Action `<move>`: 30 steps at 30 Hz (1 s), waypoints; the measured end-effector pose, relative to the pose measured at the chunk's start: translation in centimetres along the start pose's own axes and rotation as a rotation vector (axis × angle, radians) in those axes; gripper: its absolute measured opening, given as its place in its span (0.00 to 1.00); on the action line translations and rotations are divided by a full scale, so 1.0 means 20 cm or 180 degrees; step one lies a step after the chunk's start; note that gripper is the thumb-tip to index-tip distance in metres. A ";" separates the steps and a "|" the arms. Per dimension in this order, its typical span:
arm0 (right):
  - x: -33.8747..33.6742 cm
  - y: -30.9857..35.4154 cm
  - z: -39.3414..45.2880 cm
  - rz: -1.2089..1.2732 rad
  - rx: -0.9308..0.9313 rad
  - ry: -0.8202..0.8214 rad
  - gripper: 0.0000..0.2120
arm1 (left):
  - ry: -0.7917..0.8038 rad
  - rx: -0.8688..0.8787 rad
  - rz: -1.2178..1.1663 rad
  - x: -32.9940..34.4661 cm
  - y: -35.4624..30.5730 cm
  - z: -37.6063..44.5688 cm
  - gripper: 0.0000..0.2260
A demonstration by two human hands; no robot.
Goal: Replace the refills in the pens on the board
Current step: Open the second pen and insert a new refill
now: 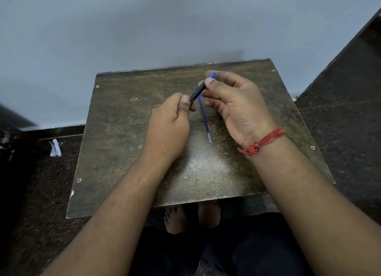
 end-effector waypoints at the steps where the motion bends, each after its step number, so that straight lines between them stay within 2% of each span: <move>1: 0.00 0.00 0.00 -0.0128 -0.0060 -0.0075 0.03 | -0.0011 0.0001 -0.0006 0.00 0.00 0.00 0.15; 6: -0.03 -0.01 0.01 -0.0591 -0.0237 -0.0292 0.05 | 0.0020 0.0016 0.0026 0.00 0.00 0.00 0.15; 10: -0.02 -0.01 0.01 -0.0371 -0.0173 -0.0195 0.03 | 0.0051 0.0010 0.0050 0.00 -0.01 -0.01 0.15; 16: -0.01 0.03 -0.01 0.0034 0.0001 0.0022 0.12 | 0.0003 0.0006 0.0032 -0.01 -0.01 0.00 0.15; 21: -0.02 0.01 0.00 -0.0440 -0.0096 -0.0198 0.02 | 0.0022 0.0014 -0.0005 0.00 -0.01 0.00 0.15; 24: -0.02 -0.01 0.01 -0.0600 -0.0158 -0.0260 0.04 | 0.0037 0.0026 0.0001 0.00 -0.01 0.00 0.16; 27: -0.02 0.00 0.00 -0.0493 -0.0107 -0.0201 0.02 | 0.0056 0.0008 0.0019 0.00 -0.01 -0.01 0.15; 30: -0.01 0.01 -0.01 -0.0315 -0.0038 -0.0085 0.08 | 0.0063 -0.0016 0.0033 -0.01 -0.01 -0.01 0.15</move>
Point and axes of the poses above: each hand's wrist, its own z-axis towards the middle knuckle, its own x-axis out of the palm, y = z × x, the point moved 2 cm from there along z, towards the middle knuckle, and after that the axes turned 5 degrees about y, right-handed, at the moved point
